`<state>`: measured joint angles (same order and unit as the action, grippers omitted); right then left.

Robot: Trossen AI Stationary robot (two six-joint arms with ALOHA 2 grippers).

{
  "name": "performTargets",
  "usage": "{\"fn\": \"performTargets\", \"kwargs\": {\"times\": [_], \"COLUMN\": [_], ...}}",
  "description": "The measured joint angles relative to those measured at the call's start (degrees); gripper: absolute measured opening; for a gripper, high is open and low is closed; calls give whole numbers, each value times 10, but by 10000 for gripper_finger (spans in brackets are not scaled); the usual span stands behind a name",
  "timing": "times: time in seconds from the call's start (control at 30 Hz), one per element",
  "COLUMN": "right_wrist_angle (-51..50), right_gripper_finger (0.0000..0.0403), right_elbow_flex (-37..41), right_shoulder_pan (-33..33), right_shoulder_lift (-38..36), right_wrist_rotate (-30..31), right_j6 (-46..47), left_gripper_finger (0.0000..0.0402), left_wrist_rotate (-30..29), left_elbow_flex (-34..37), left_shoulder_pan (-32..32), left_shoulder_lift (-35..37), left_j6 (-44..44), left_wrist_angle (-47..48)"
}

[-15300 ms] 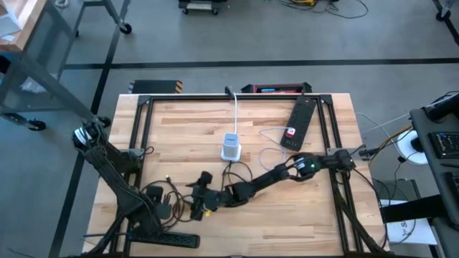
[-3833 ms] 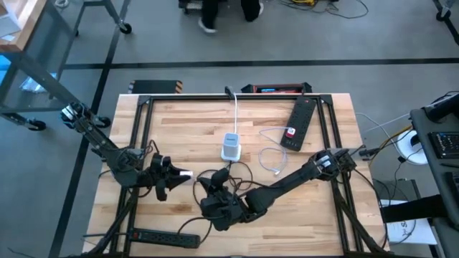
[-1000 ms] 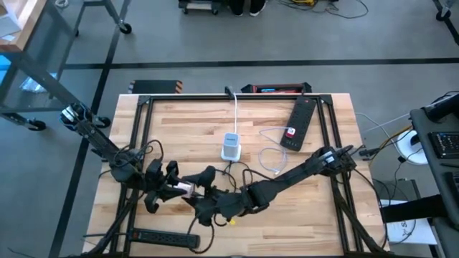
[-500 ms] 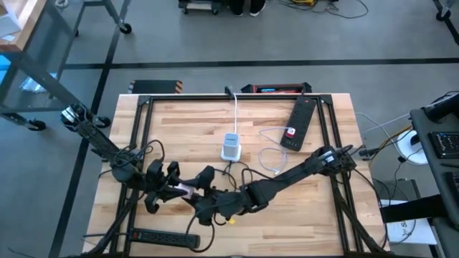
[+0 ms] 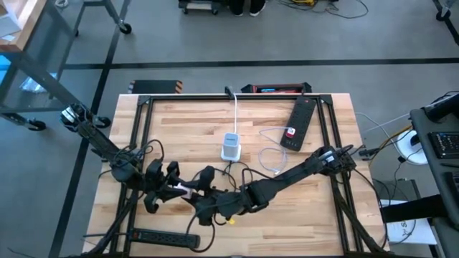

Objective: Insert USB
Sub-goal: Insert the pink charger adapter into the bottom black outlet extension

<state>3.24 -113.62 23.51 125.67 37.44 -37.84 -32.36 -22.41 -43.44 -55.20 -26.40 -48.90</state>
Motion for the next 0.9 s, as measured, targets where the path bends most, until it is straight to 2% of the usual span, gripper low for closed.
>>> {"fn": "performTargets", "kwargs": {"times": [0.23,0.37,0.5,0.63,0.77,0.9], "right_wrist_angle": [0,-19,-55,-110,-155,-167], "right_gripper_finger": [184,184,183,183,183,183], "right_elbow_flex": [0,-4,-20,-34,-49,-53], "right_shoulder_pan": [1,2,3,15,20,14], "right_shoulder_lift": [0,0,-2,-1,4,-1], "right_wrist_rotate": [0,0,-3,-7,-68,-127], "right_j6": [46,78,141,196,276,416], "left_gripper_finger": [193,223,246,260,265,263], "left_wrist_rotate": [8,13,32,11,-49,-82], "left_elbow_flex": [0,0,1,-2,-2,-1], "left_shoulder_pan": [0,0,1,1,1,1], "left_shoulder_lift": [0,6,47,115,178,229], "left_j6": [34,47,92,128,149,197], "left_wrist_angle": [2,5,33,106,215,326]}}
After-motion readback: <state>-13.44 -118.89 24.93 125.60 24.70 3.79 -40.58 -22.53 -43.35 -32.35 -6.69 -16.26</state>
